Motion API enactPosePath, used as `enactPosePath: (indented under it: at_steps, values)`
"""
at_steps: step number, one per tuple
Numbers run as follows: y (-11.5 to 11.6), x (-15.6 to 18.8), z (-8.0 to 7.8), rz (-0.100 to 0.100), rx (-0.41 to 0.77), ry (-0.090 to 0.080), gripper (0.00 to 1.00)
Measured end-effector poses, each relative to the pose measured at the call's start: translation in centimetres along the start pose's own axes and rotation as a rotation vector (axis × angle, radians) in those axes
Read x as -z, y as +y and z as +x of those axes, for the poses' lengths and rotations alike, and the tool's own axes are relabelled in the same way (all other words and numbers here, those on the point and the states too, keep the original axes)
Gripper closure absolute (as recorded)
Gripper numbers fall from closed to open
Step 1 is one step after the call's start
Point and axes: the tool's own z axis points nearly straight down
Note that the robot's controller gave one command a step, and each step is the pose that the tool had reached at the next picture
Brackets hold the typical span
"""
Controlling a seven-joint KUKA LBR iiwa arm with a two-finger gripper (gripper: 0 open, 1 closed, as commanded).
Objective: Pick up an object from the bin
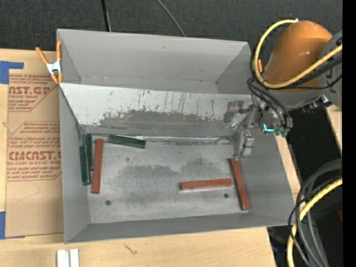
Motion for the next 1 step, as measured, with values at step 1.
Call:
enactPosePath:
  at_steps: [1]
  values:
    - [0.03,0.44,-0.16,0.001,0.001,-0.008,0.00]
